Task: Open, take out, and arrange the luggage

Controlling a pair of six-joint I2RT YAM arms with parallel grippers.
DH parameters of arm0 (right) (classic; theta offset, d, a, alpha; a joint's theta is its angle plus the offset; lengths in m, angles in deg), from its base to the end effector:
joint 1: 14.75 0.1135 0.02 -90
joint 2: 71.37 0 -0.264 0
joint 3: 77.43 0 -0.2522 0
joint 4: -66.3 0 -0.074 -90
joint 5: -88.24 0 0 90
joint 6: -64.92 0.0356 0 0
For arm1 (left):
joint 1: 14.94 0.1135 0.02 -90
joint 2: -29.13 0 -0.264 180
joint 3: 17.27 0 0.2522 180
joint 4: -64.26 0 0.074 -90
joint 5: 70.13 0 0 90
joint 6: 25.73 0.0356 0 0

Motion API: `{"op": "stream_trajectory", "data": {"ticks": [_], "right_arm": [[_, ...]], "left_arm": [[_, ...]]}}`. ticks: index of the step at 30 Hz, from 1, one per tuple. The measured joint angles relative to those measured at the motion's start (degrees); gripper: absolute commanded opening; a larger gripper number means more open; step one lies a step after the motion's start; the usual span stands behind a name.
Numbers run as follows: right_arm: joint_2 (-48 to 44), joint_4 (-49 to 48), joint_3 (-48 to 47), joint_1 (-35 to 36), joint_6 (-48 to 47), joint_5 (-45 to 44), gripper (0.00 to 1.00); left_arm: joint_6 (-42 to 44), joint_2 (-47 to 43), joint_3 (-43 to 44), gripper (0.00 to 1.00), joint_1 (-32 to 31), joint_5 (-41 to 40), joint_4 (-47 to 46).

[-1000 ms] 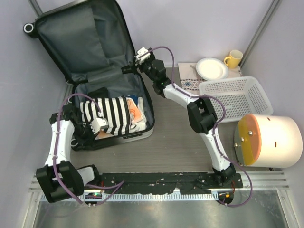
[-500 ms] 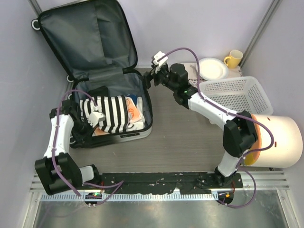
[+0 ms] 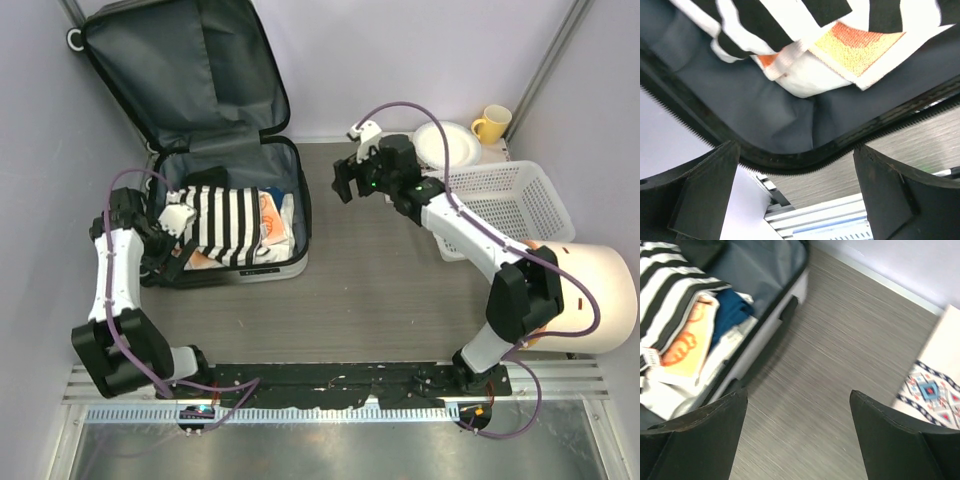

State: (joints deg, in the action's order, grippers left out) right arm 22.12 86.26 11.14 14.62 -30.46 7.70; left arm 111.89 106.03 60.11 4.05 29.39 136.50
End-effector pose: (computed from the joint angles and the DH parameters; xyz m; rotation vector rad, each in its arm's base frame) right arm 0.3364 0.1960 0.3270 -0.6939 1.8491 0.4359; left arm 0.2350 0.0746 0.2691 0.7247 2.6893 0.0517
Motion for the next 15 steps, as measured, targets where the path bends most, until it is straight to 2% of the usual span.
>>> {"op": "stream_trajectory", "data": {"ticks": [5,11,15], "right_arm": [[-3.93,9.03,-0.02,-5.75,0.17,-3.50,0.90],[-8.20,19.10,0.26,-13.09,-0.50,-8.57,0.92],[-10.27,22.88,2.56,-17.20,-0.55,-10.93,0.93]], "left_arm": [[-4.24,-7.15,3.76,1.00,-0.13,2.67,-1.22],[-12.11,-8.20,15.21,0.99,-0.13,9.94,-1.49],[-19.65,-8.20,16.46,1.00,-0.17,15.23,-1.77]]}}
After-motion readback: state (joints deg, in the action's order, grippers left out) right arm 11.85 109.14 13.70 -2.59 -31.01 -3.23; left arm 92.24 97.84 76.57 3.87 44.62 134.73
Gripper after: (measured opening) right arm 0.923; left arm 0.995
